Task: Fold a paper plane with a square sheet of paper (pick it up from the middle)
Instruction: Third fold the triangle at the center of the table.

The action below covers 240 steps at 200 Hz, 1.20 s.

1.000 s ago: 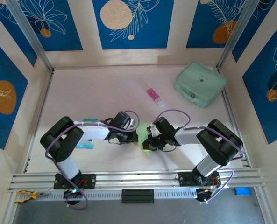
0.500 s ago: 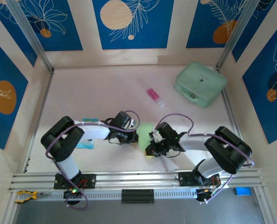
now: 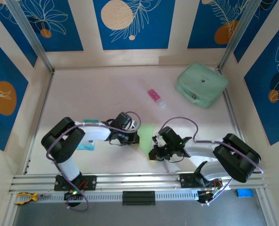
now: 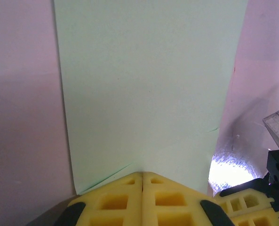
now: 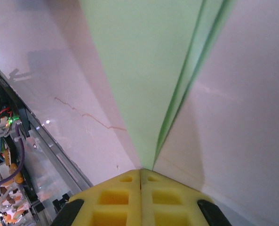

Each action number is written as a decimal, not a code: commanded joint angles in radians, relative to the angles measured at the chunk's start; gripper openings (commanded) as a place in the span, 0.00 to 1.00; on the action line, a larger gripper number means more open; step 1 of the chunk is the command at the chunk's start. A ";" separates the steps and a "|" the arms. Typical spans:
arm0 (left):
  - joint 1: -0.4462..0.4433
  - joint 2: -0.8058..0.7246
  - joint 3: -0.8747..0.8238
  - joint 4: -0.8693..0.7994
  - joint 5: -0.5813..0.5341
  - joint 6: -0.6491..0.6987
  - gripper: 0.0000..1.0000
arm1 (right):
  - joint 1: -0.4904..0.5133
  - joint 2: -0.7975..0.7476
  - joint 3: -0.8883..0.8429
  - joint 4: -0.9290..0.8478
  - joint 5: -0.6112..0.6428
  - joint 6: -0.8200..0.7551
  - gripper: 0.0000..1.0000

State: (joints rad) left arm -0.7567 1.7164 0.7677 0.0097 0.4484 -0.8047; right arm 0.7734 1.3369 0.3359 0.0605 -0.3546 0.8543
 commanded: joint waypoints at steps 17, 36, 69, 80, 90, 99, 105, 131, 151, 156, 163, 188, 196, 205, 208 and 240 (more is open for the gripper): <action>0.012 0.024 -0.039 -0.051 -0.049 -0.018 0.04 | 0.007 -0.072 0.052 -0.148 0.040 -0.035 0.04; 0.012 -0.008 -0.055 -0.042 -0.062 -0.025 0.04 | 0.007 -0.103 0.149 -0.284 0.146 -0.098 0.06; 0.013 -0.051 -0.069 -0.054 -0.080 -0.016 0.05 | 0.012 -0.122 0.265 -0.386 0.237 -0.216 0.07; 0.013 -0.066 -0.076 -0.056 -0.086 -0.023 0.05 | 0.015 -0.125 0.294 -0.407 0.273 -0.239 0.07; 0.012 -0.081 -0.087 -0.047 -0.091 -0.030 0.05 | 0.020 -0.131 0.310 -0.409 0.300 -0.260 0.07; 0.012 -0.093 -0.097 -0.038 -0.098 -0.040 0.05 | 0.022 -0.139 0.315 -0.407 0.328 -0.265 0.07; 0.011 -0.101 -0.100 -0.037 -0.102 -0.042 0.05 | 0.021 -0.145 0.319 -0.405 0.339 -0.268 0.08; 0.012 -0.132 -0.096 -0.082 -0.143 -0.047 0.05 | 0.035 -0.167 0.336 -0.420 0.388 -0.311 0.09; 0.010 -0.143 -0.067 -0.146 -0.176 -0.041 0.05 | 0.038 -0.166 0.368 -0.447 0.414 -0.376 0.09; 0.011 -0.143 -0.058 -0.166 -0.184 -0.035 0.05 | 0.038 -0.163 0.377 -0.451 0.418 -0.395 0.09; 0.010 -0.143 -0.051 -0.193 -0.195 -0.030 0.05 | 0.040 -0.154 0.388 -0.457 0.423 -0.416 0.09; 0.010 -0.149 -0.056 -0.211 -0.228 -0.038 0.04 | 0.063 -0.128 0.406 -0.456 0.451 -0.494 0.10; 0.010 -0.154 -0.062 -0.211 -0.241 -0.044 0.04 | 0.076 -0.118 0.415 -0.462 0.476 -0.518 0.10; 0.010 -0.157 -0.065 -0.212 -0.253 -0.047 0.04 | 0.090 -0.111 0.420 -0.463 0.491 -0.541 0.10; 0.010 -0.158 -0.066 -0.212 -0.253 -0.046 0.04 | 0.094 -0.109 0.420 -0.461 0.495 -0.549 0.10; 0.010 -0.171 -0.058 -0.254 -0.274 -0.045 0.03 | 0.131 -0.104 0.430 -0.456 0.524 -0.597 0.10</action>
State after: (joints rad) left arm -0.7528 1.5639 0.7040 -0.1501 0.2348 -0.8394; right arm 0.8787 1.2304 0.7387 -0.3763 0.1215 0.3370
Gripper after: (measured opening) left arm 0.065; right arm 0.103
